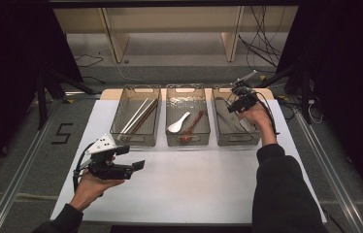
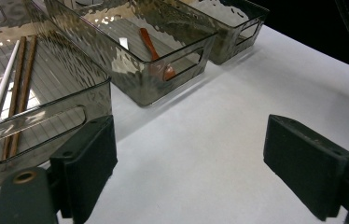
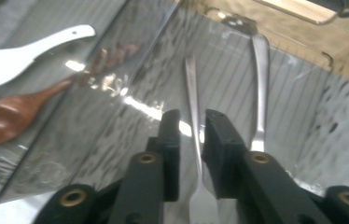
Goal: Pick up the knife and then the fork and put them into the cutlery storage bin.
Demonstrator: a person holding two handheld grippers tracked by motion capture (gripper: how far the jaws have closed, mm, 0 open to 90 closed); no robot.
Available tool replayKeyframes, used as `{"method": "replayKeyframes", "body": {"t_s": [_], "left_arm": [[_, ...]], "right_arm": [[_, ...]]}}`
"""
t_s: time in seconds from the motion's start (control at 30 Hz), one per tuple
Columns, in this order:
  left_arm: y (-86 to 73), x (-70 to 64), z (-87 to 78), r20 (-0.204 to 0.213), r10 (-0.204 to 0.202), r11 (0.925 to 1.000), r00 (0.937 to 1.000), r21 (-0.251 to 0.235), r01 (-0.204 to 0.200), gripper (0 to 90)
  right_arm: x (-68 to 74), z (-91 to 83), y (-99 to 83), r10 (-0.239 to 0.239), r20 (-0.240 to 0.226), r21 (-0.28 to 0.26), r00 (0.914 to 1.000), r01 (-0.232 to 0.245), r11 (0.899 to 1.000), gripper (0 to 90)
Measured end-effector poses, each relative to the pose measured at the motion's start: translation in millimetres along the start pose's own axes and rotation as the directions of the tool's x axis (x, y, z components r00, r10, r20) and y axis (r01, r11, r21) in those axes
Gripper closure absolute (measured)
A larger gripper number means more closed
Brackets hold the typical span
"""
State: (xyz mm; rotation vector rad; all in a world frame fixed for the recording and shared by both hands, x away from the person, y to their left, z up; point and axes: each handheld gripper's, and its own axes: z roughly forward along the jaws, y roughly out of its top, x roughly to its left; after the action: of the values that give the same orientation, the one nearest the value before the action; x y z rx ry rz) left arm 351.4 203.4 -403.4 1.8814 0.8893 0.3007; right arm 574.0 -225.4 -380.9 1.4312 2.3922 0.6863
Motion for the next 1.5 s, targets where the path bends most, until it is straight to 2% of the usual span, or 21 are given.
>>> {"method": "replayKeyframes", "body": {"t_s": [0.17, 0.4, 0.7, 0.9, 1.1, 1.3, 1.5], "left_arm": [[0.0, -0.2, -0.1, 0.000, 0.000, 1.0000, 1.0000, -0.002, 0.000, 16.6], [-0.1, 0.0, 0.2, -0.001, -0.004, 1.0000, 1.0000, -0.001, 0.004, 16.6], [-0.3, -0.3, 0.8, 0.004, -0.012, 0.9999, 0.9999, 0.000, 0.012, 16.6], [-0.2, 0.5, 0.4, 0.012, -0.022, 0.9997, 0.9997, -0.006, 0.022, 16.5], [-0.2, 0.1, 0.5, 0.015, -0.022, 0.9998, 0.9997, -0.003, 0.022, 16.4], [-0.1, 0.0, 0.9, 0.015, -0.025, 0.9997, 0.9996, -0.005, 0.025, 16.4], [0.3, 0.5, 0.9, 0.016, -0.027, 0.9996, 0.9995, -0.003, 0.027, 16.4]], "right_arm": [[0.0, -2.9, -4.3, 0.003, -0.020, 0.001, 0.9998, -0.003, 1.000, 64.4], [9.4, -17.0, -11.0, -0.006, -0.084, -0.080, 0.9965, 0.000, 0.997, 50.3], [29.1, -35.8, -27.8, -0.032, -0.138, -0.171, 0.9899, 0.008, 0.985, 39.9], [45.6, -46.2, -38.8, -0.070, -0.142, -0.232, 0.9875, 0.035, 0.972, 35.9], [60.2, -56.7, -51.4, -0.095, -0.166, -0.296, 0.9815, 0.043, 0.954, 34.5], [76.2, -68.1, -61.8, -0.127, -0.172, -0.339, 0.9770, 0.062, 0.939, 31.9], [84.3, -74.3, -70.8, -0.135, -0.178, -0.379, 0.9747, 0.059, 0.924, 29.5]]}}
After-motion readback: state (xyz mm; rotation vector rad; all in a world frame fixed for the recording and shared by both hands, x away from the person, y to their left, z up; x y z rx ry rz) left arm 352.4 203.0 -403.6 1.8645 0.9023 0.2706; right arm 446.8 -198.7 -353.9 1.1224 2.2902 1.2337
